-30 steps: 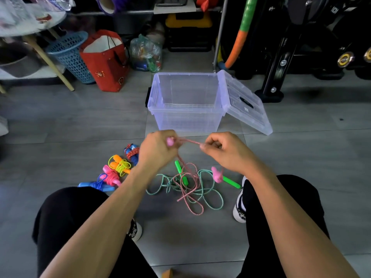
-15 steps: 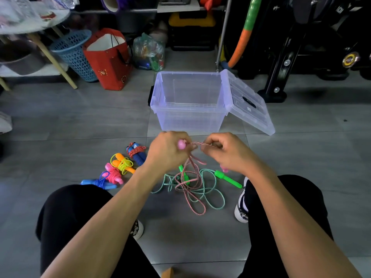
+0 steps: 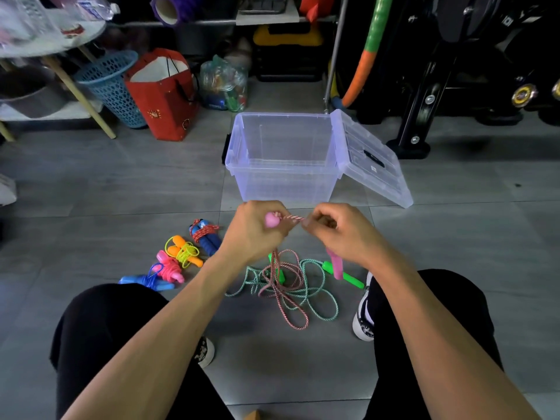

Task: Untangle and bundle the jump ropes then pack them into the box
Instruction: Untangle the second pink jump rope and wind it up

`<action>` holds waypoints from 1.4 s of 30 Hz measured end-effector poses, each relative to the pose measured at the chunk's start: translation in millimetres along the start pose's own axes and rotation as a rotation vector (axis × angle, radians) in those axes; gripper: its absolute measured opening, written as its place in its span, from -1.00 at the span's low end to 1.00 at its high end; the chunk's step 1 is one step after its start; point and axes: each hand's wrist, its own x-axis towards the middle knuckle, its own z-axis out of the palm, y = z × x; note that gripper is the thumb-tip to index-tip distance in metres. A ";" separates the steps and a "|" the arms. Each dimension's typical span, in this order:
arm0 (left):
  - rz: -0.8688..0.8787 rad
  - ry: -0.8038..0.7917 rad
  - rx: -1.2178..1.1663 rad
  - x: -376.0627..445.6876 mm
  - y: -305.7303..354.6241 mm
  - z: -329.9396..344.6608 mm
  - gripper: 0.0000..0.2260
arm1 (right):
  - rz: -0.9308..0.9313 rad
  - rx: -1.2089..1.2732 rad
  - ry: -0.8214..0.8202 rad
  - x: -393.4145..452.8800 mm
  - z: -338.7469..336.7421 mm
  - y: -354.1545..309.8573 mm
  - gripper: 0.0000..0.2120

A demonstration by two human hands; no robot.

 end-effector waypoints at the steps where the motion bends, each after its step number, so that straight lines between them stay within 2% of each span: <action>1: -0.052 0.017 -0.105 1.1 2.0 -5.7 -0.83 | 0.002 -0.032 -0.021 0.6 1.0 1.8 -0.78; 5: -0.322 0.088 -0.438 8.5 -0.5 -20.5 -0.84 | 0.044 -0.047 0.000 5.0 4.5 10.8 -0.73; 7: -0.451 0.106 -0.531 11.3 -6.1 -20.0 -0.86 | 0.087 0.008 0.026 5.3 3.9 13.4 -0.77; 10: -0.659 0.060 -0.624 12.9 -14.3 -12.9 -0.92 | 0.150 0.050 0.021 7.5 6.2 15.2 -0.81; 12: -0.715 -0.025 -0.620 13.6 -18.0 -9.5 -0.81 | 0.205 0.058 0.034 9.3 8.8 14.6 -0.79; 15: -0.675 -0.128 -0.602 15.5 -16.9 -9.0 -0.75 | 0.302 0.176 0.067 9.5 9.5 11.6 -0.83; 19: -0.583 -0.204 -0.365 11.6 -15.0 -12.0 -0.59 | 0.464 0.332 0.140 13.6 13.0 14.5 -0.92; 21: -0.485 -0.188 -0.276 11.8 -21.5 -11.0 -0.62 | 0.535 0.419 0.177 16.6 17.0 16.2 -0.86; 24: -0.407 -0.198 -0.068 12.4 -27.8 -9.3 -0.81 | 0.607 0.564 0.219 20.3 20.9 19.5 -0.89; 27: -0.360 -0.117 0.017 11.4 -28.8 -6.4 -0.88 | 0.634 0.634 0.211 23.1 23.0 21.6 -0.90; 29: -0.241 -0.087 0.067 9.5 -27.6 -4.8 -0.86 | 0.644 0.709 0.190 24.8 24.0 20.1 -0.93; 32: -0.138 -0.186 0.046 6.9 -26.7 -1.0 -0.81 | 0.625 0.784 0.169 26.5 26.0 18.5 -0.95; 38: -0.089 -0.298 0.022 0.2 -23.6 6.0 -0.72 | 0.599 0.835 0.155 25.7 28.9 17.4 -0.91; 42: -0.060 -0.309 0.073 -2.5 -21.3 4.8 -0.84 | 0.560 0.915 0.229 23.6 22.8 12.7 -0.91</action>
